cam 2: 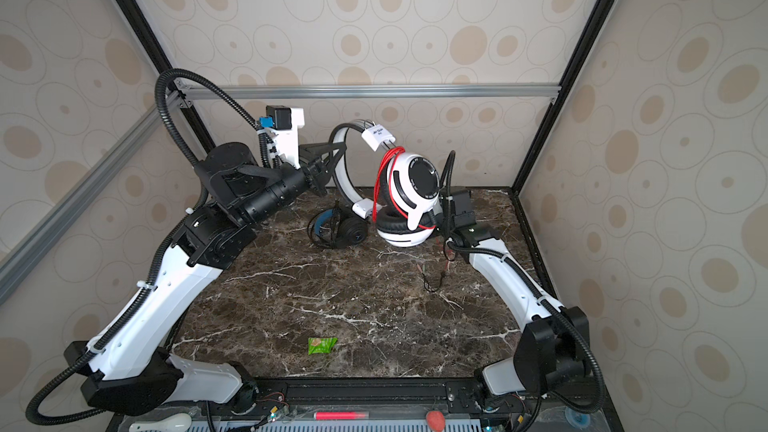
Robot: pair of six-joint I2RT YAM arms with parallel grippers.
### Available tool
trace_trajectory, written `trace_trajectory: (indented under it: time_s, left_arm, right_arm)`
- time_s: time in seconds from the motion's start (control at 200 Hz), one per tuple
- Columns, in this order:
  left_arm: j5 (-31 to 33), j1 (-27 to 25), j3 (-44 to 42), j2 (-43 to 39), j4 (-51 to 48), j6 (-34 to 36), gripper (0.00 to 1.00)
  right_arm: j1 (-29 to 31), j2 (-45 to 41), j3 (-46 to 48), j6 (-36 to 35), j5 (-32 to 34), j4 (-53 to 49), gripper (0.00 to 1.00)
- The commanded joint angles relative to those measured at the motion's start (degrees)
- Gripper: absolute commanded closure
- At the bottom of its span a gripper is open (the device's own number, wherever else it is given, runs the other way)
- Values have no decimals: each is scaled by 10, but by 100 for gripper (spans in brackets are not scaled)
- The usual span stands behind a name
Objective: Wrap the headphones
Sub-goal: 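Raise the white headset with the left gripper while the right gripper pulls the cable down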
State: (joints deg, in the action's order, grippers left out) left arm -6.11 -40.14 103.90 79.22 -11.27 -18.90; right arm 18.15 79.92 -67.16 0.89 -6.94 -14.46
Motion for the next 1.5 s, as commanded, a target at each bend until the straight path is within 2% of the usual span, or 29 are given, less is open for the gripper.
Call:
trace_trajectory:
  time_s: [0.0,0.195,0.365,0.63,0.905,1.13,1.24,1.415,1.495]
  left_arm:
    - [45,-1,52,9,151,-73,100]
    - [99,-1,73,37,189,-123,100]
    - [134,-1,82,51,203,-145,100]
    - [112,-2,126,72,208,-163,100]
    - [107,-1,140,70,197,-170,100]
    - [115,-1,157,75,192,-161,100]
    - [145,-1,169,78,181,-154,100]
    - [241,-1,177,85,161,-142,100]
    - [284,-1,180,95,152,-132,100]
  right_arm:
    - [11,-30,44,52,-22,68,100]
    - [39,-76,115,88,-46,160,100]
    - [61,-87,140,105,-54,189,100]
    - [69,-83,182,145,-95,246,97]
    - [73,-72,184,142,-111,255,85]
    - [77,-57,184,148,-122,259,85]
    - [84,-57,197,155,-119,262,89]
    - [101,-81,215,153,-93,243,99]
    - [114,-94,210,135,-72,210,100]
